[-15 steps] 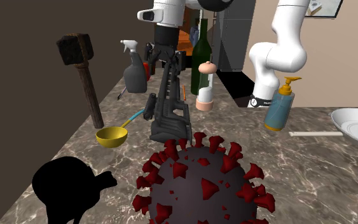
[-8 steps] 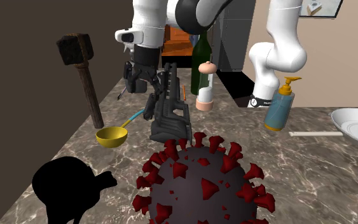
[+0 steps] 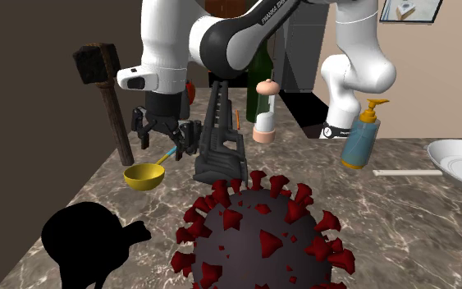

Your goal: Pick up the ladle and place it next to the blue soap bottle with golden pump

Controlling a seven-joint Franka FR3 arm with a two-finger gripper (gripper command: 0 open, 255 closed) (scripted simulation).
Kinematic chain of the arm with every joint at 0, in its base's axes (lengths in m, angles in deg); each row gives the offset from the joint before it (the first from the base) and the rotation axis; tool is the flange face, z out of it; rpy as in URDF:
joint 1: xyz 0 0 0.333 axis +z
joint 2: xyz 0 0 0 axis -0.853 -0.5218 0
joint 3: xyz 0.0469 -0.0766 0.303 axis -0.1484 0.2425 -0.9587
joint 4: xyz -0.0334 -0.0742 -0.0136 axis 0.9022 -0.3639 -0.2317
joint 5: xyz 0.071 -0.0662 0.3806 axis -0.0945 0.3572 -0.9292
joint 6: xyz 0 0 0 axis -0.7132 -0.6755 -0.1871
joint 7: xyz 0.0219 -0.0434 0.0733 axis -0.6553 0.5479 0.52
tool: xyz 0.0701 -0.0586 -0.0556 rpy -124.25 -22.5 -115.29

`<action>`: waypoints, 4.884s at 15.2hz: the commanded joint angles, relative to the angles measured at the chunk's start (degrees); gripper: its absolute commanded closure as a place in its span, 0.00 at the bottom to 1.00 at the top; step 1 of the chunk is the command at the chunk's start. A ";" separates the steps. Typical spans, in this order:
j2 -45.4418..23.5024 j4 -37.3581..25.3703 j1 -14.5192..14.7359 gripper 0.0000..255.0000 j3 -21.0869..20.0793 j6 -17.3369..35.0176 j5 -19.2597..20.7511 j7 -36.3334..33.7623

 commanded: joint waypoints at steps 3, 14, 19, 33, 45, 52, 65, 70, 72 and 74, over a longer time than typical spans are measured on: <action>-2.22 -0.52 -0.11 0.00 0.05 1.78 0.15 0.28; -4.08 -0.57 -0.16 0.00 0.14 3.59 0.26 0.21; -4.11 -0.59 -0.17 1.00 0.14 3.60 0.25 0.22; -1.01 -3.10 -0.22 1.00 -0.04 -2.00 -0.14 0.75; 1.83 -8.29 -0.24 1.00 -0.20 -10.01 -0.58 1.43; 2.73 -12.39 -0.22 1.00 -0.27 -14.99 -0.78 1.80; 2.59 -22.61 -0.12 1.00 -0.33 -25.06 -1.03 2.46; 1.73 -27.78 -0.06 1.00 -0.34 -29.36 -1.08 2.71; 1.43 -29.25 -0.04 1.00 -0.34 -30.53 -1.08 2.78; 5.42 -23.39 1.25 1.00 -0.86 -28.79 -0.66 0.79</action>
